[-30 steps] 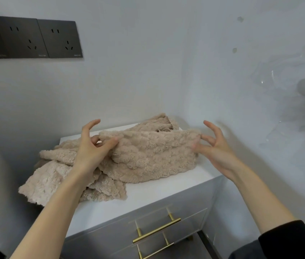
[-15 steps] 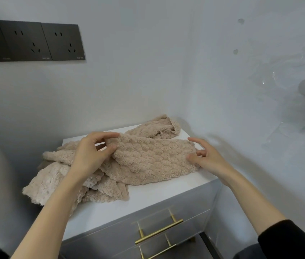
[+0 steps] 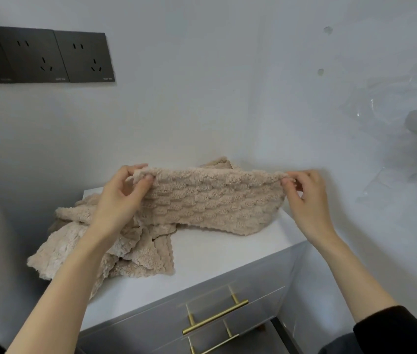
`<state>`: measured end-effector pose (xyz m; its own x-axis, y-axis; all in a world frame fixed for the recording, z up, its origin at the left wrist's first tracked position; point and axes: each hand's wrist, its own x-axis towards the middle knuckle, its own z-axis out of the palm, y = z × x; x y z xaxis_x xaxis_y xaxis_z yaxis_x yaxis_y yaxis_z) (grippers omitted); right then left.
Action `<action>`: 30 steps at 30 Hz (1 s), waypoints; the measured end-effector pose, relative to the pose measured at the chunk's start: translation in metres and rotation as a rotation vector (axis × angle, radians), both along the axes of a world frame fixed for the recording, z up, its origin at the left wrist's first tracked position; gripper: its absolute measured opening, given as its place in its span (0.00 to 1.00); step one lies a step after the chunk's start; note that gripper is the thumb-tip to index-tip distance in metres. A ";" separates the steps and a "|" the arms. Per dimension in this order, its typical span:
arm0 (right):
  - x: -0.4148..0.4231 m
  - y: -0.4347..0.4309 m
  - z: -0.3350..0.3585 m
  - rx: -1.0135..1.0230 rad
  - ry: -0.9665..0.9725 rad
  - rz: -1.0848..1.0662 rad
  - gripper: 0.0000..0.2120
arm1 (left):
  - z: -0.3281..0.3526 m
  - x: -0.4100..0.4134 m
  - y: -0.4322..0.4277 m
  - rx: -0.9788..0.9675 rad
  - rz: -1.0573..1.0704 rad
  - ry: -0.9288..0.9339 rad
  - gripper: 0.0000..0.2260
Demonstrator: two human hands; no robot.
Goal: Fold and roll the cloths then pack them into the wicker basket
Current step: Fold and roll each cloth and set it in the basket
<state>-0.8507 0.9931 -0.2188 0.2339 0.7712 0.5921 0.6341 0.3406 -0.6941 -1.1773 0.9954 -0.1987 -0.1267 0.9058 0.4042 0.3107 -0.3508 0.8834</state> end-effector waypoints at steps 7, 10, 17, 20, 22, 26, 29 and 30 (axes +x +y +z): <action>0.001 -0.005 0.014 0.064 0.407 0.046 0.09 | 0.000 0.028 -0.004 -0.146 -0.144 -0.287 0.09; 0.010 -0.001 0.007 -0.067 0.394 0.025 0.08 | -0.012 0.034 0.000 -0.168 -0.046 -0.055 0.08; 0.022 0.021 -0.028 -0.477 0.115 -0.030 0.12 | -0.039 0.045 0.001 0.036 0.238 0.802 0.10; 0.026 0.023 -0.029 -0.516 0.059 0.041 0.15 | -0.038 0.045 0.005 -0.079 0.185 0.762 0.14; 0.030 0.021 -0.027 -0.499 -0.052 0.036 0.14 | -0.038 0.041 0.003 -0.099 0.199 0.797 0.17; 0.038 0.008 -0.022 -0.499 -0.288 -0.141 0.07 | -0.037 0.038 -0.004 -0.158 0.207 0.919 0.18; 0.038 -0.003 -0.021 -0.725 -0.428 -0.115 0.21 | -0.036 0.040 -0.005 -0.196 0.185 0.911 0.18; 0.036 -0.005 -0.022 -0.755 -0.441 -0.120 0.22 | -0.037 0.041 -0.004 -0.203 0.175 0.895 0.19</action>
<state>-0.8144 0.9879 -0.2406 0.2087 0.9779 -0.0102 0.8995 -0.1961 -0.3904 -1.1367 0.9915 -0.2355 0.0142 0.9673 0.2534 0.9389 -0.1000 0.3294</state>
